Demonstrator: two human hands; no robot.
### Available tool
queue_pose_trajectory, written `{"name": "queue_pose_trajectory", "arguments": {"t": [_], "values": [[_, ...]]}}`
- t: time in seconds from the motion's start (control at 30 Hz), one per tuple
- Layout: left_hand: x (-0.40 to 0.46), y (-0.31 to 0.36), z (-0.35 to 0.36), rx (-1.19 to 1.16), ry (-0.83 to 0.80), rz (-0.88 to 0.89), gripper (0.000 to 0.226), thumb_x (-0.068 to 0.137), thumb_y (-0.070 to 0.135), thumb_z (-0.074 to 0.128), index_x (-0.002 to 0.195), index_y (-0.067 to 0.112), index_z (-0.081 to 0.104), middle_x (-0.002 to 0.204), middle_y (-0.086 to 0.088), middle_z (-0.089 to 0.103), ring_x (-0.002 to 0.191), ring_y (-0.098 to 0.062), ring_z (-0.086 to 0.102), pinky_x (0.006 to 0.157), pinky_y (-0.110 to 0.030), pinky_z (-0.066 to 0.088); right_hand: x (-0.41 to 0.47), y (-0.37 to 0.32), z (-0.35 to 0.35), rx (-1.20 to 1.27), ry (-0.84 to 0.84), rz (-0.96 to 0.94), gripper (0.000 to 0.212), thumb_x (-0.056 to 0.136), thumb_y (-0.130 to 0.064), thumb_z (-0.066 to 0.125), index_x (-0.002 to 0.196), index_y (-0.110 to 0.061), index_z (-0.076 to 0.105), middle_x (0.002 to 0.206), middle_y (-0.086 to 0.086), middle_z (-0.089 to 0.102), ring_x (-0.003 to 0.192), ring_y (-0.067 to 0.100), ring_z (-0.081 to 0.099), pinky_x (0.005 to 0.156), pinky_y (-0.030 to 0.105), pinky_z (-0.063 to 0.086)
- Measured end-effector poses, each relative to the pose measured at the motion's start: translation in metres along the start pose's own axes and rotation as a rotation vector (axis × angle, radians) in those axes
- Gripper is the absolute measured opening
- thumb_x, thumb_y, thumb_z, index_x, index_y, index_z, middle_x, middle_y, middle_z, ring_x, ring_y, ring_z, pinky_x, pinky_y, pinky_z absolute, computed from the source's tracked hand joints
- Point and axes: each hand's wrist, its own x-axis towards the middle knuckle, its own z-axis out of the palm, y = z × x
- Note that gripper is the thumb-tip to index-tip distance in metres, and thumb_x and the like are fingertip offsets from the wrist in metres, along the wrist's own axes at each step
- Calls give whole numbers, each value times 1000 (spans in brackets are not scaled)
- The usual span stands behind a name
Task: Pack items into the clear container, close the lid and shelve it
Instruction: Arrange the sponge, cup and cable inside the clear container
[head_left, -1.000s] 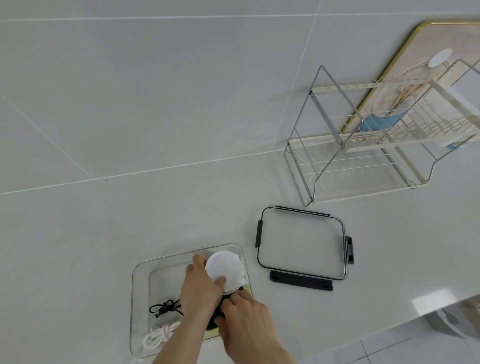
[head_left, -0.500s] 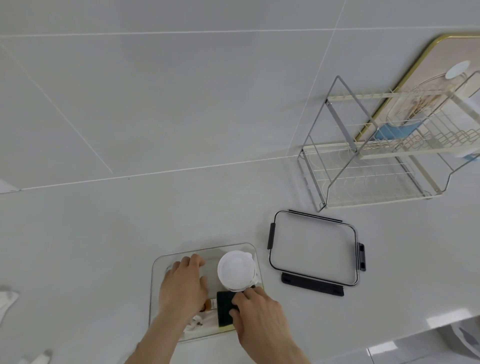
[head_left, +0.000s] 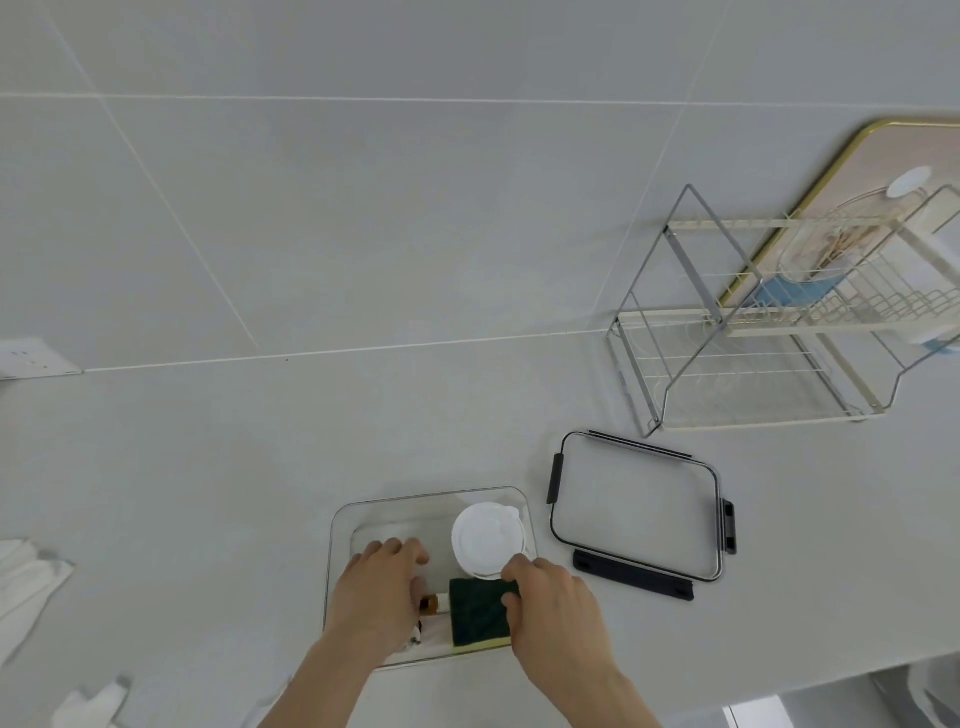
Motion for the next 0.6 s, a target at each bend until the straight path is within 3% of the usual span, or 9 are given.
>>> {"name": "queue_pose_trajectory", "arguments": {"t": [0.1,0.2,0.33,0.4,0.6], "values": [[1,18,-4,-119,-13,-105,20,93,43,44,110,34,51,98,12,68,86,-12,59,72,-29,51,-2,-5,-4,-10,-24,55,22,98,-30,46,116,-19,51,108,5,64,96,27,60,68,32,40],[0,30,1,-126,-140,-182,31,88,51,46,112,32,50,97,8,69,83,-16,61,73,-31,51,-2,-13,-3,27,-76,110,28,97,-35,48,118,-17,46,112,8,62,101,29,59,67,33,37],[-7,36,11,-185,-238,-253,43,84,54,53,118,28,48,109,5,66,86,-15,57,71,-29,46,-1,-22,6,138,-154,221,34,94,-38,49,120,-16,44,118,6,59,107,29,58,79,36,47],[-11,37,15,-261,-258,-289,45,80,54,57,114,26,48,104,5,67,88,-15,63,70,-29,48,1,-25,8,209,-140,281,32,93,-38,49,118,-18,45,117,4,58,107,27,57,82,36,48],[-16,34,12,-359,-220,-337,33,81,45,58,104,25,44,94,4,68,83,-16,65,66,-28,49,7,-24,1,271,-67,364,26,90,-40,53,111,-25,52,100,-2,55,97,21,55,74,31,44]]}}
